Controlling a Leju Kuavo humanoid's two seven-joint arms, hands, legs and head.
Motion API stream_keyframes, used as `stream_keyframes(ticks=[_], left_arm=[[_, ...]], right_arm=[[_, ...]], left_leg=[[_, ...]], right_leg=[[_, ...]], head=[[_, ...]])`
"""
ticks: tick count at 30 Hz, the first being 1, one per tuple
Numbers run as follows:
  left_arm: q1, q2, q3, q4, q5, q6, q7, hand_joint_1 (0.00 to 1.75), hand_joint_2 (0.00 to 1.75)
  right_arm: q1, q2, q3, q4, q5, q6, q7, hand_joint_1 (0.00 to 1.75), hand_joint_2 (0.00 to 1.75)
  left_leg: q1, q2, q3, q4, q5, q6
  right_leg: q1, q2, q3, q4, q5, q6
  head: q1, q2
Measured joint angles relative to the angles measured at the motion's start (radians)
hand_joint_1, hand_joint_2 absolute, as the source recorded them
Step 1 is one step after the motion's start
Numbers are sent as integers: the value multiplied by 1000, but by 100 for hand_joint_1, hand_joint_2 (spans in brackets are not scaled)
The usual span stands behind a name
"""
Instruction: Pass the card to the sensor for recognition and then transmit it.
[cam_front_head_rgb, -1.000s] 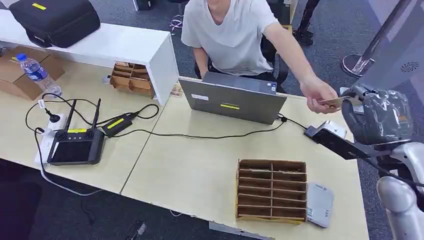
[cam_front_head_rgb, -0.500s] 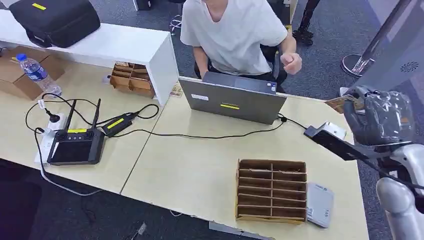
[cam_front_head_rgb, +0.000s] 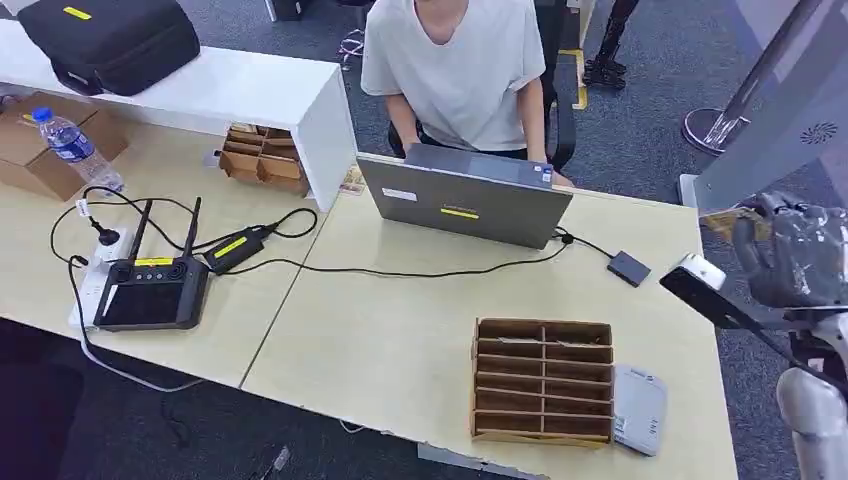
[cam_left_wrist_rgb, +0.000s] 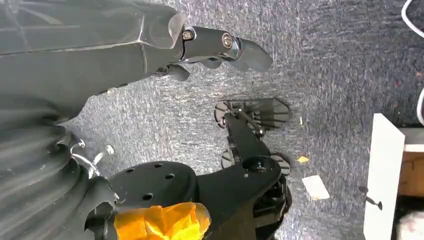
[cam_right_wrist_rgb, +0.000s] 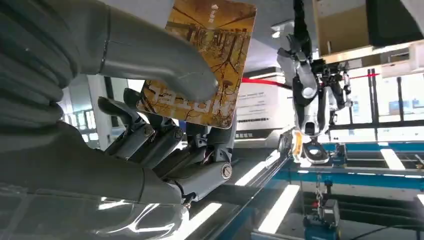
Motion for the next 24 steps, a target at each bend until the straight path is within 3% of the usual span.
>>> stream_keyframes(ticks=[14, 24], left_arm=[[-1, -8, 35, 0, -5, 7, 0, 0, 175], [-1, -18, 68, 0, 8, 19, 0, 0, 175]], right_arm=[[81, 2, 12, -91, -44, -4, -29, 175, 175], [270, 2, 16, -256, -42, -106, -86, 175, 175]], left_leg=[[1, 0, 0, 0, 0, 0], [2, 0, 0, 0, -1, -1]], right_leg=[[1, 0, 0, 0, 0, 0], [2, 0, 0, 0, -1, -1]], head=[[0, 0], [0, 0]])
